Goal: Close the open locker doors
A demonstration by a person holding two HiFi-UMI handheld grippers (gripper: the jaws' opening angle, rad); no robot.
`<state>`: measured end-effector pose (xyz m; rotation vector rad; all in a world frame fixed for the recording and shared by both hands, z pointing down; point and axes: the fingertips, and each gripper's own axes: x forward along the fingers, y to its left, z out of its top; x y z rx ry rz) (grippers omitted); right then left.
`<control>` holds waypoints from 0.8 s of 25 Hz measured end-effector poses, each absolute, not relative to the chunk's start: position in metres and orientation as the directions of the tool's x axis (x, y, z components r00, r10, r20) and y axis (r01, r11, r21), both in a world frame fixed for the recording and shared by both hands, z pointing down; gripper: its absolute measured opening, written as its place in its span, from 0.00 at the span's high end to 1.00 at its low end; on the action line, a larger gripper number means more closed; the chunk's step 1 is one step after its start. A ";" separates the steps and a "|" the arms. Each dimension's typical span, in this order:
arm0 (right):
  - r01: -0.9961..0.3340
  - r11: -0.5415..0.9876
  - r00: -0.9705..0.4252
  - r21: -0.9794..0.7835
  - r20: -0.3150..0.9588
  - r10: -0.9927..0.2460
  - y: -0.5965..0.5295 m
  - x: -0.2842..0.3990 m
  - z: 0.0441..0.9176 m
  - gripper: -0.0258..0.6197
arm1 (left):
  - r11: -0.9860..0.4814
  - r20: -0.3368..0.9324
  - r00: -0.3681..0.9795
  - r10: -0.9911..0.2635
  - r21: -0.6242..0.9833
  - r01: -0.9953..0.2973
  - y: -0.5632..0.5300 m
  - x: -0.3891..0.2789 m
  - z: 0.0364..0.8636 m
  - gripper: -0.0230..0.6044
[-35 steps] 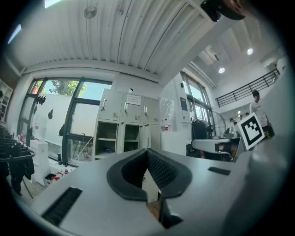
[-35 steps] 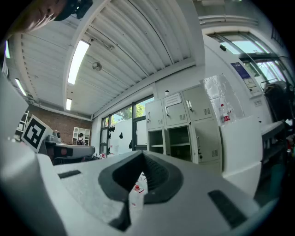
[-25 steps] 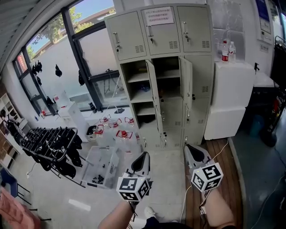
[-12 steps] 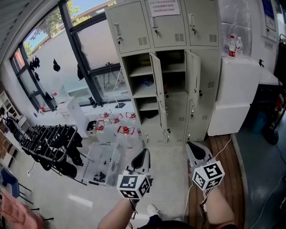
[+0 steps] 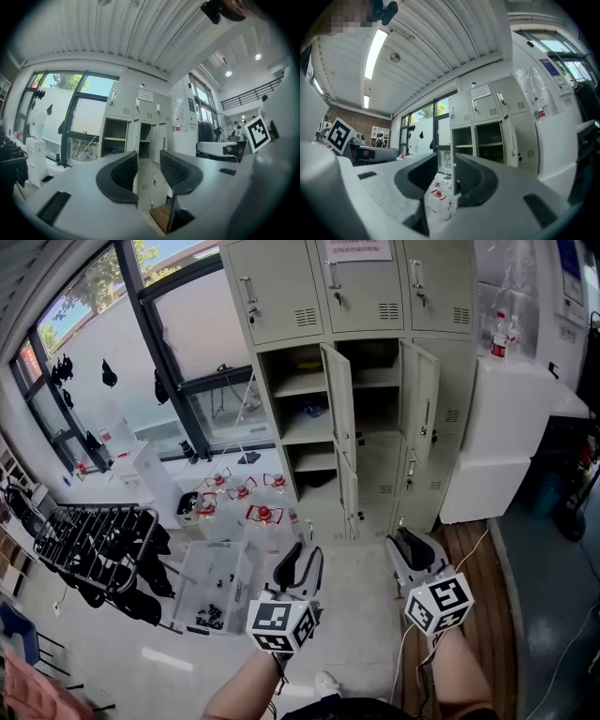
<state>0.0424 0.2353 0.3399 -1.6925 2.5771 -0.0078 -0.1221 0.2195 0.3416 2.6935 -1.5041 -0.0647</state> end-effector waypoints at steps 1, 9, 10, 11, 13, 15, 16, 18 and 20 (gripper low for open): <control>-0.917 0.397 -0.395 -0.032 -0.045 -0.917 0.229 0.038 0.340 0.79 | -0.529 -0.007 0.530 -0.848 0.063 -0.846 0.213 -0.125 0.342 0.71; -0.927 0.374 -0.373 -0.016 -0.046 -0.927 0.181 0.004 0.337 0.72 | -0.587 0.019 0.588 -0.809 0.034 -0.809 0.160 -0.145 0.350 0.55; -0.928 0.371 -0.370 -0.015 -0.046 -0.928 0.176 0.001 0.337 0.72 | -0.592 0.020 0.593 -0.805 0.033 -0.805 0.155 -0.148 0.351 0.54; -0.929 0.369 -0.368 -0.013 -0.044 -0.929 0.172 -0.002 0.337 0.72 | -0.597 0.020 0.598 -0.802 0.031 -0.802 0.151 -0.150 0.351 0.53; -0.930 0.366 -0.366 -0.009 -0.041 -0.930 0.165 -0.007 0.337 0.70 | -0.605 0.020 0.606 -0.795 0.030 -0.796 0.143 -0.152 0.352 0.51; -0.931 0.366 -0.366 -0.006 -0.038 -0.930 0.158 -0.008 0.337 0.69 | -0.610 0.020 0.611 -0.791 0.032 -0.791 0.135 -0.153 0.352 0.50; -0.930 0.366 -0.366 -0.006 -0.036 -0.930 0.155 -0.009 0.337 0.68 | -0.613 0.021 0.614 -0.789 0.033 -0.790 0.132 -0.152 0.352 0.49; -0.930 0.367 -0.367 -0.005 -0.034 -0.930 0.148 -0.008 0.337 0.67 | -0.616 0.023 0.617 -0.786 0.034 -0.787 0.125 -0.151 0.353 0.48; -0.929 0.370 -0.370 -0.001 -0.034 -0.928 0.140 -0.006 0.337 0.65 | -0.618 0.023 0.618 -0.785 0.034 -0.786 0.117 -0.148 0.354 0.47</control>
